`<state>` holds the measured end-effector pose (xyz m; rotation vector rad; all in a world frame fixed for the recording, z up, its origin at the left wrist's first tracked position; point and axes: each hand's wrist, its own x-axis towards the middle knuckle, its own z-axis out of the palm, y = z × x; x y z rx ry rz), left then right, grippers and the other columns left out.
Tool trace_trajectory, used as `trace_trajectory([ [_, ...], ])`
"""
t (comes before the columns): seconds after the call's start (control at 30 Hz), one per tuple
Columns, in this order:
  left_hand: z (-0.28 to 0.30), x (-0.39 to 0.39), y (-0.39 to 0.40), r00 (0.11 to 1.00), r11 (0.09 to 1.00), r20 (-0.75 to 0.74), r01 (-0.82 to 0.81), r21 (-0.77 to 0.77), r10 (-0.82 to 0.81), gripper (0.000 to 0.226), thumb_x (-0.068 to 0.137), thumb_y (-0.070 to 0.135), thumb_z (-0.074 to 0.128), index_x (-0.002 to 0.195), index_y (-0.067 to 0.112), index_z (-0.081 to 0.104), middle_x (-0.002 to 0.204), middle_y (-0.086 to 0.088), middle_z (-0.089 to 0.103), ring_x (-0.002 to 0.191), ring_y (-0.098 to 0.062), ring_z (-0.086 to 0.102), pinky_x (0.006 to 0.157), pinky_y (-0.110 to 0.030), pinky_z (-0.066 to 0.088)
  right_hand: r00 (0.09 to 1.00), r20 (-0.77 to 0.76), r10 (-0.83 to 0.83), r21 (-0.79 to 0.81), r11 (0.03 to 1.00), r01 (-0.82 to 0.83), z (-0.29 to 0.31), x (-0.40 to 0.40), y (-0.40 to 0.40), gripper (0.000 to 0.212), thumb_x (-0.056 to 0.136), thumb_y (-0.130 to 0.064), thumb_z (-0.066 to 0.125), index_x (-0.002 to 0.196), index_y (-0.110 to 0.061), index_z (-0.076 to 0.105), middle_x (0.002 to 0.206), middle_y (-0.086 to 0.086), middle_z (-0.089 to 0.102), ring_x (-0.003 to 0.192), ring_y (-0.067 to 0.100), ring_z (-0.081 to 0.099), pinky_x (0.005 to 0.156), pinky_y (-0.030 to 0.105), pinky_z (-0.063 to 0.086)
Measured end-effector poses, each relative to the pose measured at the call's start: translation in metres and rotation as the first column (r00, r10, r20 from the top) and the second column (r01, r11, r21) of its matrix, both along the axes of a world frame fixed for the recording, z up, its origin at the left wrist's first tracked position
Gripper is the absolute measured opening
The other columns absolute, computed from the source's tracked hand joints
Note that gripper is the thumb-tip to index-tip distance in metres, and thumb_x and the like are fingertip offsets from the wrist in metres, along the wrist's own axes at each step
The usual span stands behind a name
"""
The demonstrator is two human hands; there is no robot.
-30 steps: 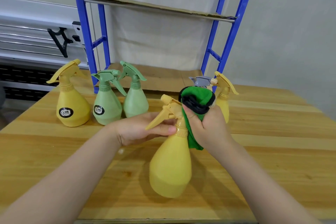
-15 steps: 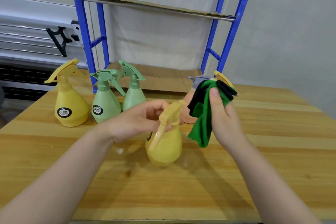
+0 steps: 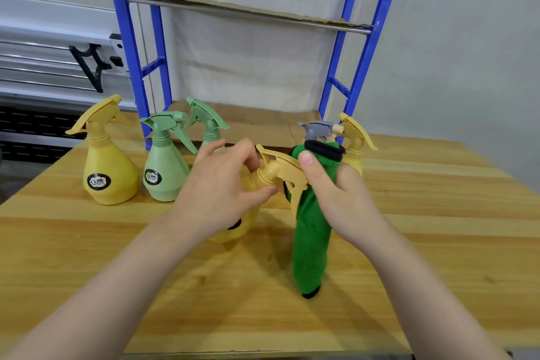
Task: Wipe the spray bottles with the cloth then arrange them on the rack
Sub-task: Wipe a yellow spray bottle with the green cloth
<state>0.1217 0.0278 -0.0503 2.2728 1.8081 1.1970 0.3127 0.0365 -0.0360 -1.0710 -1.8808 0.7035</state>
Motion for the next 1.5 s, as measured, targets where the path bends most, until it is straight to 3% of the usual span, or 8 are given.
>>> trace_trajectory([
  [0.17,-0.004,0.004,-0.002,0.990,0.992,-0.111,-0.075,0.102,0.087,0.044,0.072,0.053,0.073,0.082,0.021,0.045,0.065,0.016,0.049,0.075,-0.012,0.056,0.107,-0.022,0.016,0.967,0.239,-0.088,0.155,0.987,0.052,0.000,-0.008,0.002,0.033,0.092,-0.059,0.045,0.068,-0.036,0.051,0.070,-0.014,0.052,0.073,0.001,0.052,0.059,0.014,0.031],
  [0.37,0.000,0.003,-0.005,0.989,0.995,-0.111,-0.102,0.002,0.102,0.044,0.075,0.058,0.070,0.084,0.023,0.045,0.082,0.011,0.060,0.085,-0.011,0.052,0.111,-0.025,0.017,0.975,-0.161,-0.152,0.024,0.987,0.158,-0.003,-0.011,0.000,0.046,0.094,-0.061,0.037,0.080,-0.021,0.053,0.064,-0.013,0.050,0.064,0.001,0.048,0.060,0.015,0.038],
  [0.47,-0.004,0.006,-0.006,0.987,0.995,-0.136,-0.096,-0.031,0.091,0.045,0.075,0.061,0.068,0.084,0.024,0.043,0.080,0.011,0.059,0.086,-0.010,0.050,0.111,-0.026,0.017,0.960,-0.091,-0.264,0.250,0.927,0.279,0.004,-0.013,0.003,0.030,0.098,-0.052,0.038,0.091,-0.027,0.054,0.081,-0.014,0.055,0.083,0.009,0.053,0.074,0.025,0.043],
  [0.67,-0.004,0.003,-0.001,0.998,0.995,-0.050,-0.052,-0.086,0.048,0.046,0.064,0.061,0.055,0.087,0.021,0.051,0.078,0.012,0.060,0.086,-0.016,0.061,0.103,-0.030,0.031,0.877,0.473,-0.088,0.460,0.873,-0.161,-0.002,-0.016,0.006,0.044,0.090,-0.034,0.060,0.132,-0.024,0.051,0.124,-0.005,0.054,0.112,0.019,0.047,0.099,0.044,0.039],
  [0.83,0.003,-0.006,-0.003,0.991,0.990,0.098,-0.077,-0.114,0.089,0.028,0.072,0.033,0.075,0.083,0.019,0.054,0.078,0.001,0.060,0.080,-0.024,0.053,0.077,-0.034,0.040,0.908,0.361,0.212,0.201,0.933,-0.298,-0.009,0.004,0.004,0.061,0.082,-0.068,0.053,0.126,-0.026,0.061,0.152,-0.015,0.036,0.140,0.020,0.029,0.115,0.040,0.022],
  [0.97,0.005,-0.003,-0.010,0.996,0.996,0.064,-0.054,-0.064,0.058,0.027,0.076,0.021,0.072,0.089,0.017,0.050,0.075,0.001,0.060,0.085,-0.020,0.055,0.104,-0.026,0.028,0.991,-0.044,0.124,0.075,0.990,-0.121,-0.002,-0.003,0.005,0.020,0.084,-0.051,0.057,0.088,-0.033,0.063,0.121,-0.018,0.063,0.118,0.010,0.056,0.099,0.038,0.043],
  [1.17,0.010,0.004,-0.015,0.998,0.997,-0.001,-0.070,-0.011,0.070,0.039,0.076,0.046,0.071,0.094,0.015,0.054,0.090,0.000,0.067,0.110,-0.030,0.053,0.106,-0.019,0.018,0.882,0.471,0.011,0.026,0.999,-0.026,0.004,-0.007,0.019,0.038,0.088,-0.049,0.061,0.119,-0.030,0.051,0.111,-0.001,0.057,0.104,0.013,0.054,0.075,0.025,0.040],
  [1.5,0.010,-0.003,-0.015,0.995,0.997,0.087,0.044,0.065,-0.050,0.042,0.067,0.045,0.071,0.089,0.012,0.058,0.088,-0.001,0.067,0.088,-0.015,0.049,0.096,-0.017,0.030,0.839,0.358,-0.410,0.663,0.744,0.081,-0.014,-0.012,0.014,0.067,0.101,-0.059,0.018,0.087,-0.008,0.059,0.055,0.001,0.052,0.044,0.026,0.051,0.040,0.028,0.036],
])
